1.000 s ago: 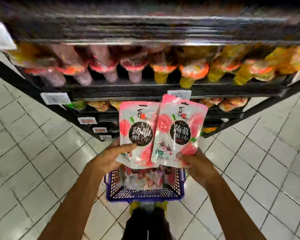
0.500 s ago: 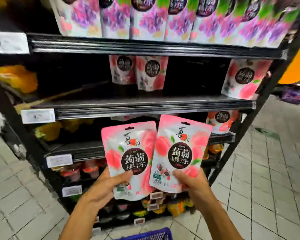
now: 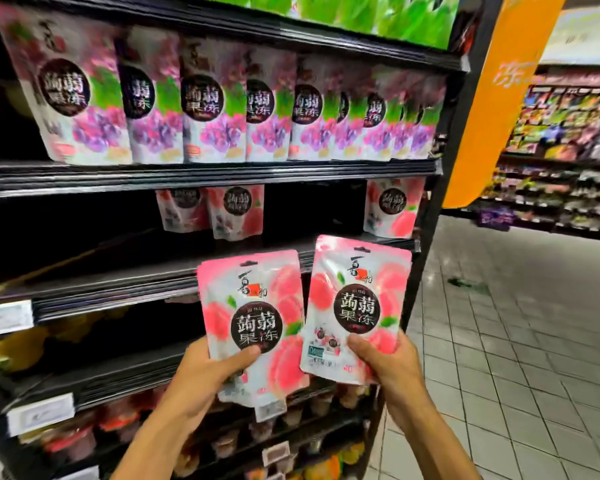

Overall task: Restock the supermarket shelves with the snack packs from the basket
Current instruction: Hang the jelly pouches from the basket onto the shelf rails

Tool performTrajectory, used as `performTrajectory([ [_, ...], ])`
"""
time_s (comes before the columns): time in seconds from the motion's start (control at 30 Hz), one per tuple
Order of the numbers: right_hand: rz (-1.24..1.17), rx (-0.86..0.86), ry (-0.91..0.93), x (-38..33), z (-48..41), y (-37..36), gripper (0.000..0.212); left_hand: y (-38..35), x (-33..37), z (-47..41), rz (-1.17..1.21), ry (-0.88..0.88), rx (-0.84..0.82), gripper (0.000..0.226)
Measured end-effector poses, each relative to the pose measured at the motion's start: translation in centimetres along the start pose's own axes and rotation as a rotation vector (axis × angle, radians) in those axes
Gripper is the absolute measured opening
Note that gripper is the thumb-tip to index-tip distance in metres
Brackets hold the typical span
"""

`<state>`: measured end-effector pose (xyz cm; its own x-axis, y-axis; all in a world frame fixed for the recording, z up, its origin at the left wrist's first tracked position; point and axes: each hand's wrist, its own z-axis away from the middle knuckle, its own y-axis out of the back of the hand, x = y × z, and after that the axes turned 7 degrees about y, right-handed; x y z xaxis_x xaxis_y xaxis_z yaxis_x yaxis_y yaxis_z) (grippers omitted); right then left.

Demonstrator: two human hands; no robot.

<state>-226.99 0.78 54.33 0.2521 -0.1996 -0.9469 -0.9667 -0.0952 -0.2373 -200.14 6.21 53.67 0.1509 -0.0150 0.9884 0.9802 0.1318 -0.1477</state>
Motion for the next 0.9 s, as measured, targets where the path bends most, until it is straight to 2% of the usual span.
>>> performTrajectory([
  [0.1,-0.01,0.045,0.023,-0.1,-1.5,1.6,0.079,-1.6,0.5,-1.1,-0.018,-0.029,0.005,0.032],
  [0.2,-0.005,0.044,0.043,-0.1,-3.5,3.5,0.088,-3.5,0.7,-3.0,-0.05,-0.016,0.027,0.033],
  [0.3,0.012,0.038,0.082,-0.1,-6.1,5.3,0.082,-5.4,0.9,-5.3,-0.084,-0.016,0.058,0.043],
  [0.43,0.01,0.003,0.12,-0.5,-10.7,8.2,0.078,-8.8,1.7,-8.7,-0.063,-0.036,0.078,0.034],
  [0.6,0.018,-0.082,0.145,-1.2,-16.7,11.3,0.062,-12.9,2.4,-13.1,-0.04,-0.036,0.125,0.037],
  [0.73,0.052,-0.128,0.131,-0.9,-20.6,13.1,0.063,-14.7,2.2,-15.4,0.0,-0.025,0.148,0.035],
  [0.9,0.066,-0.157,0.127,-0.5,-24.1,13.4,0.058,-15.6,1.8,-17.1,0.026,-0.013,0.194,0.044],
])
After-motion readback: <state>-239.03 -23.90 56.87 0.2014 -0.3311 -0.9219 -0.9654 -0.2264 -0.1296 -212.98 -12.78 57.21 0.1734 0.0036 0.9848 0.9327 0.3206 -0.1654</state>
